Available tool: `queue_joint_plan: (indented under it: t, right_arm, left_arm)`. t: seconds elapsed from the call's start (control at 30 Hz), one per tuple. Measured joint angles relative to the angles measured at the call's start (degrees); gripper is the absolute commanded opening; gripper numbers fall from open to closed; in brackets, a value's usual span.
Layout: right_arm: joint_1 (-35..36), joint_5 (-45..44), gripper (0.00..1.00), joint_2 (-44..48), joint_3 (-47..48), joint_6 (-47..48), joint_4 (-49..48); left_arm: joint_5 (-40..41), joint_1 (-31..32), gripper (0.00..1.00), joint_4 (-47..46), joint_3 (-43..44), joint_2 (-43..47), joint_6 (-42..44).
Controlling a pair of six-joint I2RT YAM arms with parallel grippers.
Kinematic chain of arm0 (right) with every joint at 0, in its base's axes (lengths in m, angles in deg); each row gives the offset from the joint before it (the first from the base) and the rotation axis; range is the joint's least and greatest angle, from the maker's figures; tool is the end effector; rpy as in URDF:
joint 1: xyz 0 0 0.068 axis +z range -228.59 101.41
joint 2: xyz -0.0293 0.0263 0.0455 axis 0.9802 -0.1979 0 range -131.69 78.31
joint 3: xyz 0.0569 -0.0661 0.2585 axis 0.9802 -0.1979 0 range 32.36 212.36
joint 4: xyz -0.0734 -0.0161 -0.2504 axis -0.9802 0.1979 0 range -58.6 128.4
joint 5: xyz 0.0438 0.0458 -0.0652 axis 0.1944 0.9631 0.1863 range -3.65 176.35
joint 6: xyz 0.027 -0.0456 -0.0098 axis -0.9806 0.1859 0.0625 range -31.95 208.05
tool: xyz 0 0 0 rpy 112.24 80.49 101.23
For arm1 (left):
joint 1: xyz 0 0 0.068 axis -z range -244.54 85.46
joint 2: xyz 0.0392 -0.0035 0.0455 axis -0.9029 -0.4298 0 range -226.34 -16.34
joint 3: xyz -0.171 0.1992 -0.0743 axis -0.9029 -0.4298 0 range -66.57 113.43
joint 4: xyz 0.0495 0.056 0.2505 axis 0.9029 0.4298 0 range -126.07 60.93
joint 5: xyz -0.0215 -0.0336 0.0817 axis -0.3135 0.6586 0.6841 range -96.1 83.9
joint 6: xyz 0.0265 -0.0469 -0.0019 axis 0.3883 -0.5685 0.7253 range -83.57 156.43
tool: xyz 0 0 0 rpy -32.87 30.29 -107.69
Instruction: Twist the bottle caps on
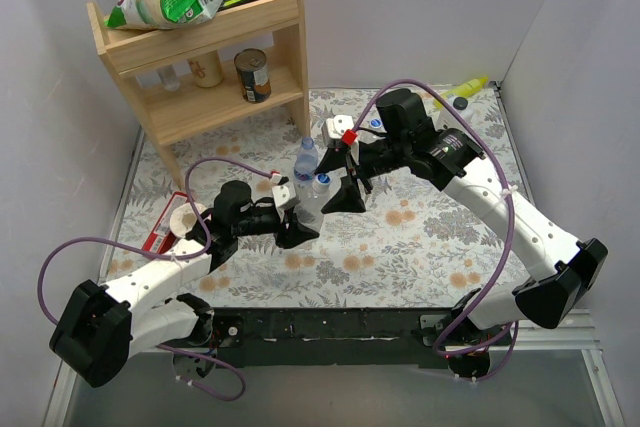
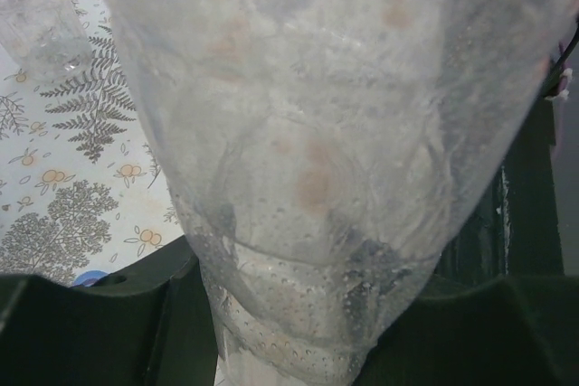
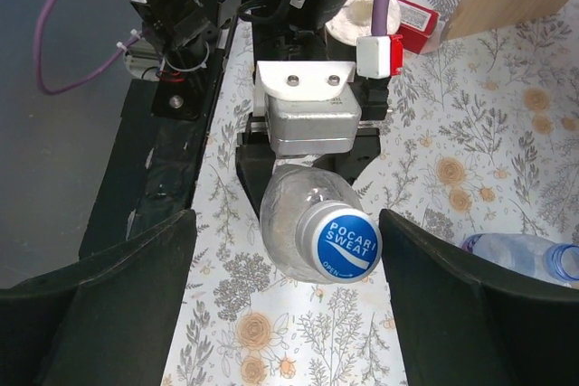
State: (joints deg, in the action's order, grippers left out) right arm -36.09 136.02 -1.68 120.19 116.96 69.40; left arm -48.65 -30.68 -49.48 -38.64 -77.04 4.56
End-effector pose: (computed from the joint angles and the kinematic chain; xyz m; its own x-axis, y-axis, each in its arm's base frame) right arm 0.1973 0.2175 0.4176 0.1220 -0.3126 -0.9420 -0.9872 -0.1361 -0.0827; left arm 0.1724 -0.1447 0.2284 -0.7303 0.0216 -0.6828 0.6531 0.3152 -0.6885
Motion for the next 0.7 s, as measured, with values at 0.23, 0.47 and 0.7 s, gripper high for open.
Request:
queue_joint_plan:
  t: [0.23,0.47,0.7]
  right_arm:
    - [0.0,-3.3,0.88,0.0,0.0,1.8,0.2]
    - [0.0,-9.2,0.83,0.9,0.0,3.1,8.0]
    - [-2.2,-11.4,0.83,1.4,2.3,3.2,14.2]
  left_arm:
    - [-0.2,-1.0,0.0,-2.0,-0.2,0.0,-6.5]
    - [1.4,-3.6,0.0,-4.7,-0.3,0.0,-10.2]
    - [-0.8,-3.7,0.0,-3.0,-0.3,0.0,-5.0]
